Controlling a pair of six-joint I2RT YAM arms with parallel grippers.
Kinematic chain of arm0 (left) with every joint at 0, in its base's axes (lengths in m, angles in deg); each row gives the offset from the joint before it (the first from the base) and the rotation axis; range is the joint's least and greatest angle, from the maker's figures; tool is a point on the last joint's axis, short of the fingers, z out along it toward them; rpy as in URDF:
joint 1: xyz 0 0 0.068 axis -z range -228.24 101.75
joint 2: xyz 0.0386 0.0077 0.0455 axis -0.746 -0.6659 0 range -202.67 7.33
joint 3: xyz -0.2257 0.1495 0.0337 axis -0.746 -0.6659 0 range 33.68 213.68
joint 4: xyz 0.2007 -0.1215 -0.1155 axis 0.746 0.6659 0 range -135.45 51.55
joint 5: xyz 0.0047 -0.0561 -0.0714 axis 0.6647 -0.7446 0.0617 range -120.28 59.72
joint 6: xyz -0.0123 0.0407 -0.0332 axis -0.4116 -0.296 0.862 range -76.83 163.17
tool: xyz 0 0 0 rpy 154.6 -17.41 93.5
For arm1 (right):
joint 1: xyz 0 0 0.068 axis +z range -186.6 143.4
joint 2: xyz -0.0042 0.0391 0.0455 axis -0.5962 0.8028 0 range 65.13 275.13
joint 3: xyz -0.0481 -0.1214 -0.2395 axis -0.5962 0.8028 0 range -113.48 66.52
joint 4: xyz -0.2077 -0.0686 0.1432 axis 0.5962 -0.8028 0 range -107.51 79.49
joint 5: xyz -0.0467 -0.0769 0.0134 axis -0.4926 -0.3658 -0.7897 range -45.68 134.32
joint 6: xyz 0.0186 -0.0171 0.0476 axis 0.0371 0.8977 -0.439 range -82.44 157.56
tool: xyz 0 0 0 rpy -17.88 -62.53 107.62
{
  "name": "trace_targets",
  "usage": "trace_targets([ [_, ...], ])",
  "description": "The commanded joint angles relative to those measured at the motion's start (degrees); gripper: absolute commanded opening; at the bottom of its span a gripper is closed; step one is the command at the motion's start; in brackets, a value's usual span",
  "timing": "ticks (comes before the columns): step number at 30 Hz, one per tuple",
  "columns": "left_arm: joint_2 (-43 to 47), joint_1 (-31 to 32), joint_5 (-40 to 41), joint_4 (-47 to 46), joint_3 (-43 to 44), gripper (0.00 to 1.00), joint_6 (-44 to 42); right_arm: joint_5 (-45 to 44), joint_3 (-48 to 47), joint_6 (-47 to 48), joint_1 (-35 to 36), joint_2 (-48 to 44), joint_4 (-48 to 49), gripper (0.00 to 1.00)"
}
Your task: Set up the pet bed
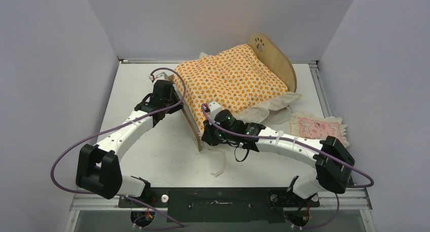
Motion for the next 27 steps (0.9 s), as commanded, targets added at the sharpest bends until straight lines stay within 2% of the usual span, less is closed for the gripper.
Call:
trace_targets([
  [1,0.1,0.6,-1.0,1.0,-0.3,0.04,-0.5,3.1,-3.2,0.8,2.3,-3.6,-4.0,0.06],
  [6,-0.5,0.6,-1.0,0.9,-0.2,0.03,-0.6,5.2,-2.5,0.9,3.3,-4.0,-11.8,0.16],
  [9,-0.4,0.6,-1.3,1.2,-0.3,0.01,-0.7,2.1,-2.6,1.5,1.4,-7.7,-16.6,0.32],
  [10,-0.2,0.6,-1.3,1.5,-0.4,0.01,-0.8,0.8,-2.9,1.8,-1.0,-9.4,-18.4,0.41],
  [12,0.4,0.6,-1.2,1.8,-0.7,0.01,-0.9,-2.1,-4.2,2.8,-8.8,-13.3,-22.5,0.53],
  [14,1.1,0.7,-1.2,2.2,-1.1,0.01,-1.1,-4.7,-5.9,4.3,-18.4,-15.4,-25.2,0.59],
  [16,1.7,0.8,-1.3,2.8,-1.6,0.00,-1.2,-3.9,-7.2,5.6,-29.6,-16.1,-25.2,0.61],
  [19,2.5,1.0,-1.3,3.7,-2.1,0.00,-1.4,-2.3,-7.8,5.8,-39.6,-14.5,-24.5,0.62],
  [23,4.3,1.2,-1.9,4.7,-3.4,0.00,-1.4,1.1,-4.8,3.7,-48.7,-13.2,-22.4,0.61],
  [27,5.6,1.2,-2.1,5.0,-4.5,0.00,-1.3,12.1,3.2,-1.1,-52.8,-15.3,-14.5,0.61],
])
